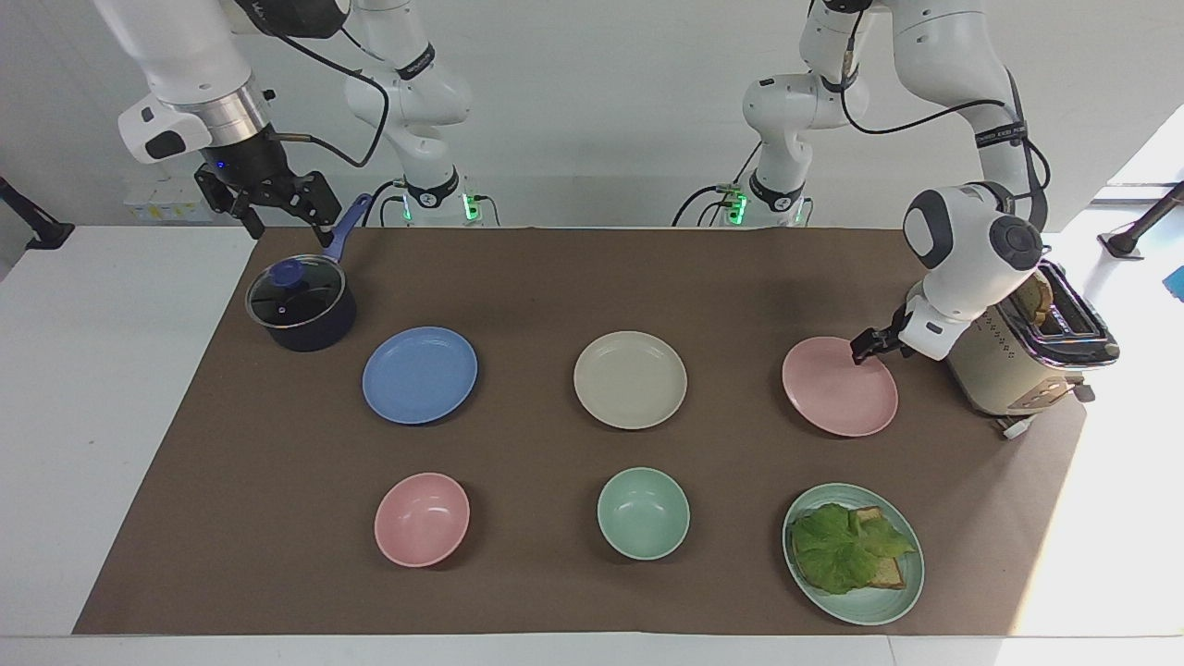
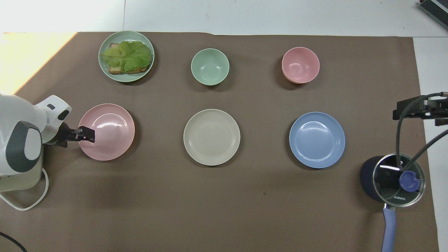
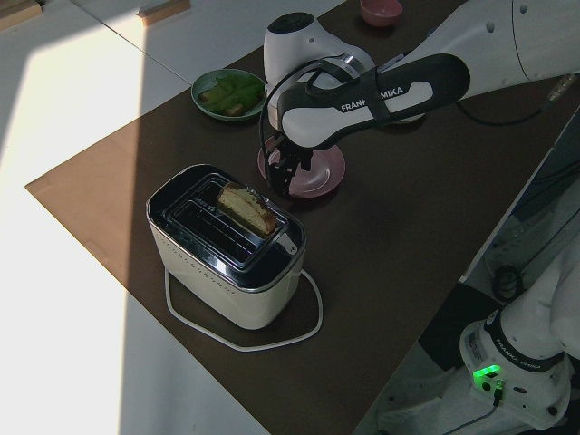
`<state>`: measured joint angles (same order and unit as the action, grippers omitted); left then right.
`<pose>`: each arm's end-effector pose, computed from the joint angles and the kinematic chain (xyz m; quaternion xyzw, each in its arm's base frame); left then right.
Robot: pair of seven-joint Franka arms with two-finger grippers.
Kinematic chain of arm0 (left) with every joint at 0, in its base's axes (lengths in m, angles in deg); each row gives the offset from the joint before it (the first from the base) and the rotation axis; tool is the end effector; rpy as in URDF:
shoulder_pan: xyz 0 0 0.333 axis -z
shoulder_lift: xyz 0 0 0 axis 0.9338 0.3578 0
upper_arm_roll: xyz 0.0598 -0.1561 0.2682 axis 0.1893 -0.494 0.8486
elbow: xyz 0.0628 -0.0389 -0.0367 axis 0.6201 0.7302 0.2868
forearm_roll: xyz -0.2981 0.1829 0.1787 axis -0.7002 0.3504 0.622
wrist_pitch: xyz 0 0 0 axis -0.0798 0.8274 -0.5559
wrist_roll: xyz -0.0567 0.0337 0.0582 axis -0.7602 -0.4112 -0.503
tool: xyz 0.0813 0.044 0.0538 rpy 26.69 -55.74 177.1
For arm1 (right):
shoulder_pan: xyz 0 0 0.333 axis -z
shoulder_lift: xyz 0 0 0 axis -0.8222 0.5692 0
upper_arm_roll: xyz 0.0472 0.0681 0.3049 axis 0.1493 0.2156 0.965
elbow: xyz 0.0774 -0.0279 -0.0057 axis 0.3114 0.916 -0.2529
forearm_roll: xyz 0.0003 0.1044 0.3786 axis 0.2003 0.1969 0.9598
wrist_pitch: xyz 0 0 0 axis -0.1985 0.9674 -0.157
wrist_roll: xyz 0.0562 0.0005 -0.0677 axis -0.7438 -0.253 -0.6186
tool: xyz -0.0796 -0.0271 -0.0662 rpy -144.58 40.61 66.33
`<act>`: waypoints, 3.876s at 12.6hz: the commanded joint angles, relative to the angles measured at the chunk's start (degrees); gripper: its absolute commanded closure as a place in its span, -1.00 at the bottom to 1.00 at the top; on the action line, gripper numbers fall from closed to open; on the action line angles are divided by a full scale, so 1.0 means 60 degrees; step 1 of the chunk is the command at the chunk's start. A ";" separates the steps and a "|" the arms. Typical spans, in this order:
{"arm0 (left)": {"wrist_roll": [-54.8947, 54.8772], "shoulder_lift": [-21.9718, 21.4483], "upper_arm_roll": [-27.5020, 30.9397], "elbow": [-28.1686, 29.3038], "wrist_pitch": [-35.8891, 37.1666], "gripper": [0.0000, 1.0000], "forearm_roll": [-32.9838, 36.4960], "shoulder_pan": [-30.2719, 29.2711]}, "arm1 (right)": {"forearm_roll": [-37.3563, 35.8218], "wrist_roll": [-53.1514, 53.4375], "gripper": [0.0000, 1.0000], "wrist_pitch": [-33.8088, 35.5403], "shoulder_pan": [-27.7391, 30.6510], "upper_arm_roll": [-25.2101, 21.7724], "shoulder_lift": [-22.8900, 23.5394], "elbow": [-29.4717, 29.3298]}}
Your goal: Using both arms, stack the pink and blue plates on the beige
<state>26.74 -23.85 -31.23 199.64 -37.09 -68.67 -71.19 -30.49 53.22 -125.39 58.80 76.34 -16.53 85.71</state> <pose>0.5430 0.0341 0.3293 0.9948 0.0752 -0.0680 0.0117 0.5434 -0.0172 0.6434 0.9966 -0.0820 0.0027 0.0026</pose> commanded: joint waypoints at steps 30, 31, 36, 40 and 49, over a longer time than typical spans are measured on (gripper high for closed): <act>0.5620 0.0234 -0.1437 -0.1531 0.0510 0.96 -0.2309 0.3698 | 0.0029 -0.0012 -1.00 0.0134 0.0151 -0.0024 -0.0130 0.0121; 0.5606 0.0249 -0.1437 -0.1560 0.0495 -0.55 -0.2354 0.3698 | 0.0029 -0.0012 -1.00 0.0133 0.0166 -0.0039 -0.0130 0.0121; 0.5532 0.0176 -0.1306 -0.1677 0.0874 -1.00 -0.2179 0.3480 | 0.0029 -0.0026 -1.00 0.0119 0.0195 -0.0039 -0.0130 0.0121; 0.2921 0.0001 -0.1217 -0.2788 0.2104 -1.00 -0.0480 0.1435 | 0.0029 -0.0026 -1.00 0.0061 0.0239 -0.0039 -0.0130 0.0135; -0.0855 -0.0936 -0.0984 -0.5442 0.4493 -1.00 0.0546 -0.0462 | 0.0044 -0.0275 -1.00 -0.1299 0.0122 0.0020 -0.0189 0.0822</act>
<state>22.42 -29.44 -37.26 168.52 -12.02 -66.40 -73.63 -30.49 52.78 -129.64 59.41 76.16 -16.52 87.37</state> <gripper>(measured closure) 0.000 0.000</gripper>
